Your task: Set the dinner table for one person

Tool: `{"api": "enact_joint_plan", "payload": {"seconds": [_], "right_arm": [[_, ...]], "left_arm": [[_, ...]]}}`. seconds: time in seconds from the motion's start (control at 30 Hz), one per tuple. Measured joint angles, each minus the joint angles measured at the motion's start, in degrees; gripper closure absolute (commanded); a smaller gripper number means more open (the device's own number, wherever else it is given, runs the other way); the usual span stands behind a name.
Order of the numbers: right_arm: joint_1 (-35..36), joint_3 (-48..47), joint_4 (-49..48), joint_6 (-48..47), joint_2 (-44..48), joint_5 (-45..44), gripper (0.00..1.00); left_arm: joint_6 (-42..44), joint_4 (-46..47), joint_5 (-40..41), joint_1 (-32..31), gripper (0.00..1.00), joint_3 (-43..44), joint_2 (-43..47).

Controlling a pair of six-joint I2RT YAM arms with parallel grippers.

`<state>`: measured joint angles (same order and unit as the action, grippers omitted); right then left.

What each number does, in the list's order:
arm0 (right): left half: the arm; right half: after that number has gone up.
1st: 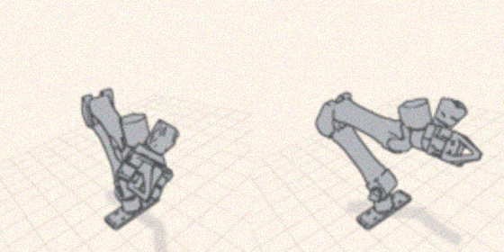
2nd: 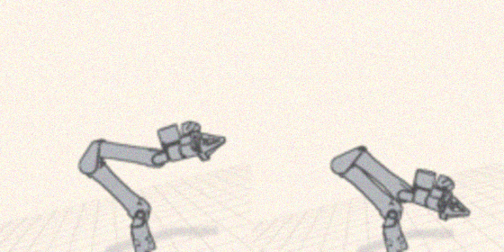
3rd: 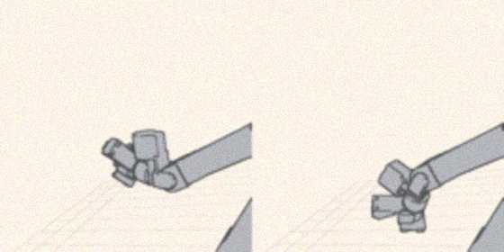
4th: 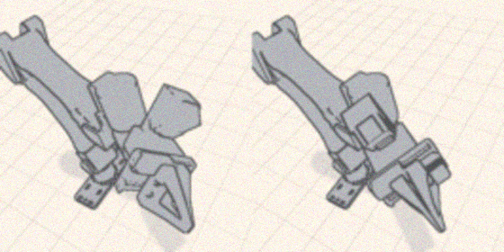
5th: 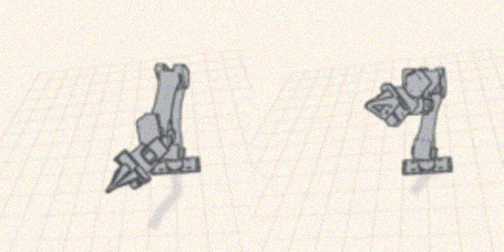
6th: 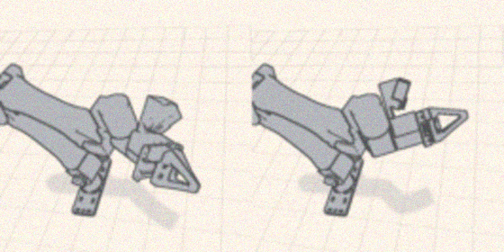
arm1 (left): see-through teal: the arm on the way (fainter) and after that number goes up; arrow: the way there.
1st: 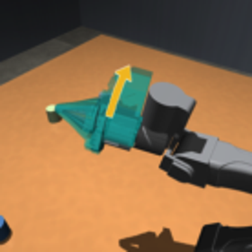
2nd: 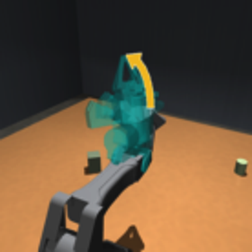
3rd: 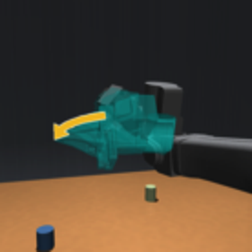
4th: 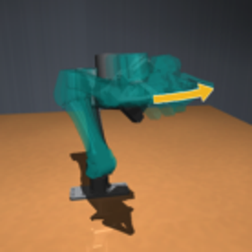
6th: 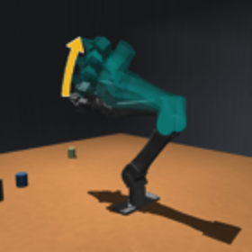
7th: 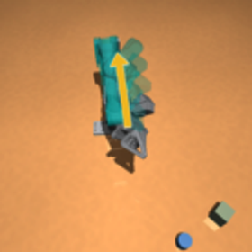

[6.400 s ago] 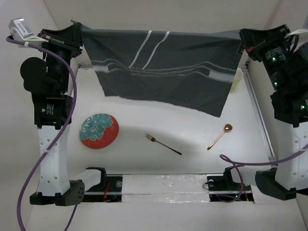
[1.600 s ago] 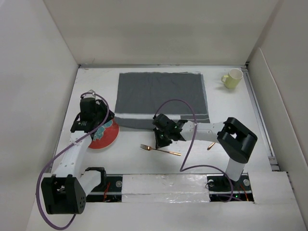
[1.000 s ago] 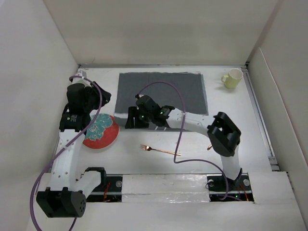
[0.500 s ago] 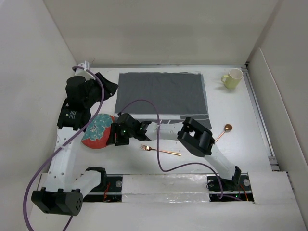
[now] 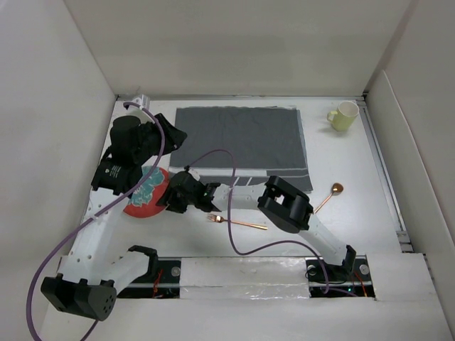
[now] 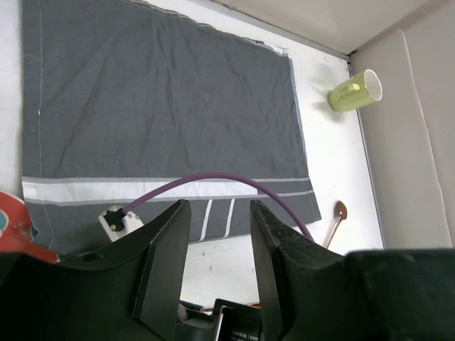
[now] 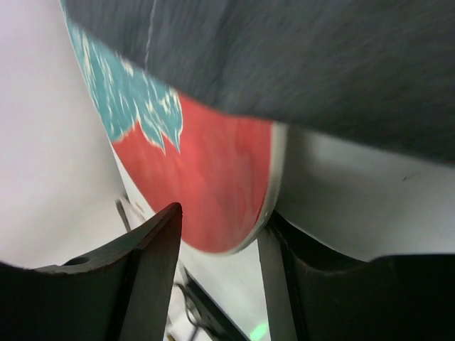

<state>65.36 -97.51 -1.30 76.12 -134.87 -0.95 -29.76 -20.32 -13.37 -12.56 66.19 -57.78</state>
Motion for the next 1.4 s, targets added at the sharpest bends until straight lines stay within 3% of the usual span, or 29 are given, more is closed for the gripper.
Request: {"api": "enact_joint_plan", "payload": {"seconds": [0.07,0.17,0.2,0.27,0.3,0.47,0.63,0.9,1.17,1.3,1.4], "right_arm": [[0.04,-0.37,-0.17,2.08,-0.59,-1.92,0.58],[0.02,-1.49,-0.22,4.5,-1.97,-3.98,0.74],[0.02,-1.64,-0.39,5.31,-2.29,-4.46,0.85],[0.04,-1.79,-0.87,7.56,-2.54,-5.05,0.92],[-0.02,-1.95,-1.44,8.11,-2.54,-5.14,1.0],[0.39,-2.27,-2.23,7.08,-2.54,-5.75,1.0],[0.42,4.52,-5.6,1.49,2.29,-3.89,1.0],[-4.02,5.03,4.74,-12.81,12.37,9.99,1.0],[-18.97,12.61,3.56,-15.17,29.86,22.38,1.0],[-30.62,15.65,2.34,-16.33,35.45,27.08,1.0],[-36.24,15.96,2.36,-17.4,35.43,28.59,1.0]], "left_arm": [[0.28,-0.57,0.52,-0.35,0.64,-0.02,0.28],[0.74,-0.87,1.73,-0.92,0.64,0.0,0.85],[0.92,-0.96,2.14,-1.14,0.64,0.0,0.98],[1.38,-1.2,2.91,-1.57,0.64,0.02,1.18],[1.53,-1.42,3.19,-1.86,0.64,0.07,1.22],[2.34,-2.91,4.31,-2.34,0.64,1.11,1.2],[3.39,-3.52,6.82,-2.36,0.64,4.46,0.7],[4.9,-3.43,13.99,-0.5,0.55,13.92,-1.11],[4.13,-1.51,16.57,-0.09,0.55,14.58,-4.5],[2.62,0.11,16.61,-0.09,0.69,12.33,-8.98],[1.05,1.86,16.26,-0.09,0.77,4.83,-12.76]]}}
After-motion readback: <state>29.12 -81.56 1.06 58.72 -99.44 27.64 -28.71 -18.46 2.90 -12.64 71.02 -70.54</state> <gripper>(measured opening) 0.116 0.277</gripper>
